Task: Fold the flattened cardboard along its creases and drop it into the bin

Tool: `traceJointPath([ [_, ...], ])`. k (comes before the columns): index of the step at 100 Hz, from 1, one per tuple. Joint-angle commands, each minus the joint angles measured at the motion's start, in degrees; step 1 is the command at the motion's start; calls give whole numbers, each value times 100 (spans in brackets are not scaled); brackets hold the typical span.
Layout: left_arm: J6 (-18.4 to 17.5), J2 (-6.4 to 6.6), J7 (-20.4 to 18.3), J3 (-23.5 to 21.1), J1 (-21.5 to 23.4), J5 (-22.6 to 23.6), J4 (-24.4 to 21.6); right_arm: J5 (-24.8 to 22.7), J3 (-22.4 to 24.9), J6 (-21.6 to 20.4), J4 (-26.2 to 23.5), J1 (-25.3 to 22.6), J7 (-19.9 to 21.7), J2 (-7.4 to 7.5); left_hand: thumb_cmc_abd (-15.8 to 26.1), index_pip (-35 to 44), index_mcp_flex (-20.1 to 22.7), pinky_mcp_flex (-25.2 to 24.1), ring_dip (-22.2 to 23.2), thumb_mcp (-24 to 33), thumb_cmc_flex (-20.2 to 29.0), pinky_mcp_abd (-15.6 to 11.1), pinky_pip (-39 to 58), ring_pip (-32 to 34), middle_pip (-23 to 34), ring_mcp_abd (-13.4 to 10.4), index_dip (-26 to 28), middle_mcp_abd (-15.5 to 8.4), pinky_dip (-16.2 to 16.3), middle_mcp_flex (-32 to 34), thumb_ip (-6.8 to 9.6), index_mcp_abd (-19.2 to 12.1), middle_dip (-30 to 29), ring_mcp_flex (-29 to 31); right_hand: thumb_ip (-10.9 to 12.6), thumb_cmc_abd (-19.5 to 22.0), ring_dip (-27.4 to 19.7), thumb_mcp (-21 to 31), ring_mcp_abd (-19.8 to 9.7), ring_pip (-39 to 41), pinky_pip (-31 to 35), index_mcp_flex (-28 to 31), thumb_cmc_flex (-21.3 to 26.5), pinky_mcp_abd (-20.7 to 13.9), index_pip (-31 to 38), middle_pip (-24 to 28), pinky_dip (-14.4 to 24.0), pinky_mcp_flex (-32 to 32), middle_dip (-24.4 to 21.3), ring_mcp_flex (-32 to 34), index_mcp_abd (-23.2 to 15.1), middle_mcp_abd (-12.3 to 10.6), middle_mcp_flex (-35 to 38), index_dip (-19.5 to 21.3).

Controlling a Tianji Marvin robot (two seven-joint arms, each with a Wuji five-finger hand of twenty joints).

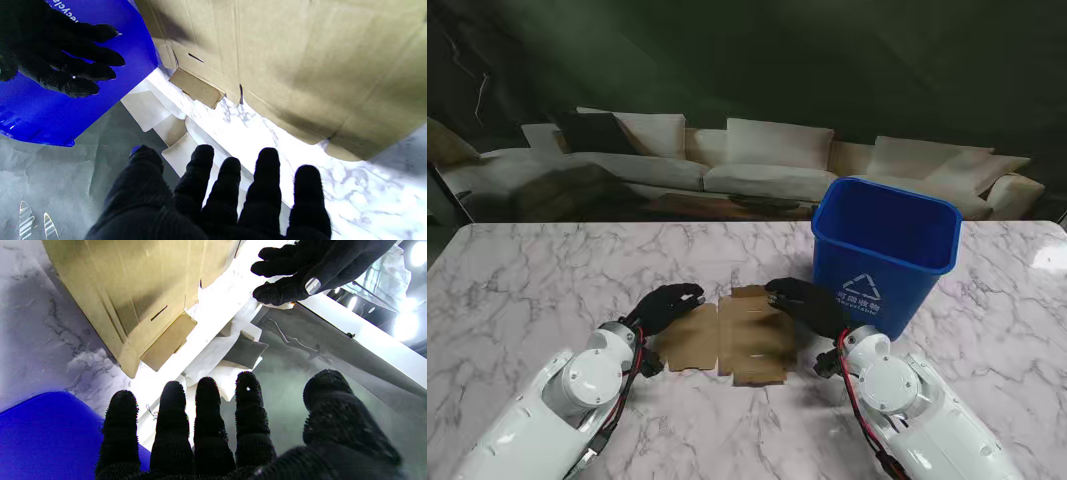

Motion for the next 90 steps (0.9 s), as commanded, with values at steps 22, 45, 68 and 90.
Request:
traceJointPath([
  [22, -10, -2, -74, -33, 31, 9, -38, 14, -50, 11, 53, 30, 21, -18, 242, 48, 133, -51, -42, -40, -76, 33, -168, -120, -35, -26, -52, -39, 99, -27, 0, -111, -32, -41, -21, 126, 95, -99, -18, 97, 75, 49, 16, 14, 51, 89, 91, 10, 50, 83, -124, -38, 72, 104],
  [45, -21, 0, -100, -17, 5, -10, 0, 3, -43, 18, 52, 36, 17, -18, 241, 48, 133, -59, -46, -36, -75, 27, -180, -126, -28, -20, -51, -37, 98, -1, 1, -113, -28, -48, -22, 101, 94, -94, -22, 94, 71, 52, 2, 5, 51, 80, 86, -2, 44, 74, -118, -35, 54, 101],
  [68, 15, 2, -117, 17, -28, 9, -4, -30, -31, 4, 35, 27, 34, -7, 246, 46, 129, -58, -50, -37, -77, 27, -186, -133, -22, -33, -52, -33, 100, 31, 1, -117, -24, -51, -24, 57, 90, -89, -20, 86, 65, 33, -26, 3, 38, 68, 83, -7, 39, 59, -114, -36, 37, 96],
  [90, 83, 1, -105, 28, -24, 42, -50, -160, -121, -14, -11, 29, 69, 19, 248, 47, 131, -56, -49, -41, -85, 28, -196, -129, -16, -17, -51, -42, 98, 67, 1, -118, -17, -41, -19, -247, 68, -64, -47, 39, 50, -96, -109, -84, -9, 44, 77, -13, 29, -46, -49, -38, -112, 87],
])
